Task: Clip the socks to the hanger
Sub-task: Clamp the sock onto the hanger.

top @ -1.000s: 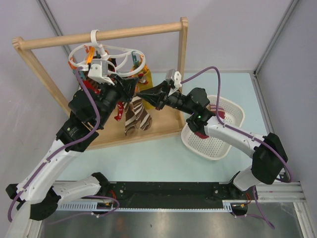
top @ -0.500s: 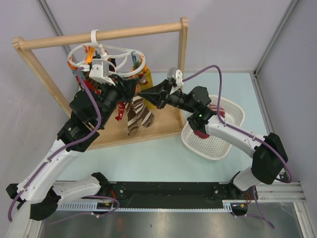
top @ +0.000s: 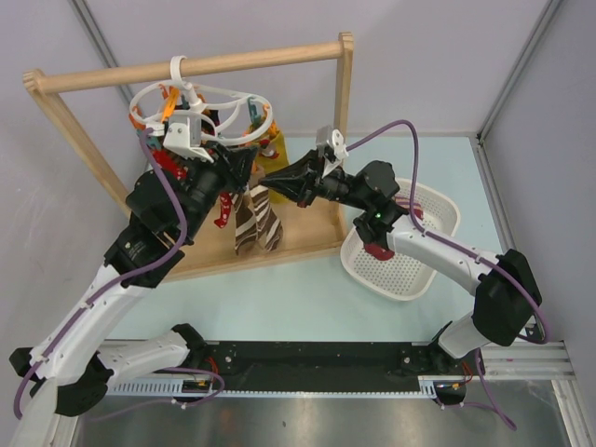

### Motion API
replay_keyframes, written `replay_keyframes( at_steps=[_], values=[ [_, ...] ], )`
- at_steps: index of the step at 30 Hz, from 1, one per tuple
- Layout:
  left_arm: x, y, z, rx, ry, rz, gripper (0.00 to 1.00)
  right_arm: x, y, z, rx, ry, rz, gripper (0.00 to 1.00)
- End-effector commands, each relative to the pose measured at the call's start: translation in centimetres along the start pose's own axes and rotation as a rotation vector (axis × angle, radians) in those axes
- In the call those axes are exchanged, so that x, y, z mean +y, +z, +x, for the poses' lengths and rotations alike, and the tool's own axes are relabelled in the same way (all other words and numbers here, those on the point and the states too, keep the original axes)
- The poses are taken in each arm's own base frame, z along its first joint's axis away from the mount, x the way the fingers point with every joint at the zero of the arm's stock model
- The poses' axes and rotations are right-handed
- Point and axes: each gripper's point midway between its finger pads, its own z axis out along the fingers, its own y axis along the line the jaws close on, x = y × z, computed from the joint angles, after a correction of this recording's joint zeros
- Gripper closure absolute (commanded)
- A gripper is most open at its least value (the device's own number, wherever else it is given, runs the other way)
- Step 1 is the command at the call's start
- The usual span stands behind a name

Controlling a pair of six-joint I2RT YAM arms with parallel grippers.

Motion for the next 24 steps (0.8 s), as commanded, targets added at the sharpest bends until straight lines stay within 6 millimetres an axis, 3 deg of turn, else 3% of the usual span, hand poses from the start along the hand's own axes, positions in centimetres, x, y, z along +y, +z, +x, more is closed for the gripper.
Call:
replay_keyframes(
  at_steps=[1,24],
  values=[
    [0.19,-0.47,-1.5,-0.056,-0.003,-0.001,1.0,0.84,0.28,-4.46,-0.108,-0.037,-0.055,1.0],
    [-0.59,-0.46,-1.47,-0.057,-0.032,0.036,1.0,0.44,1.0,-4.69,-0.152,0.013,-0.075,1.0]
  ],
)
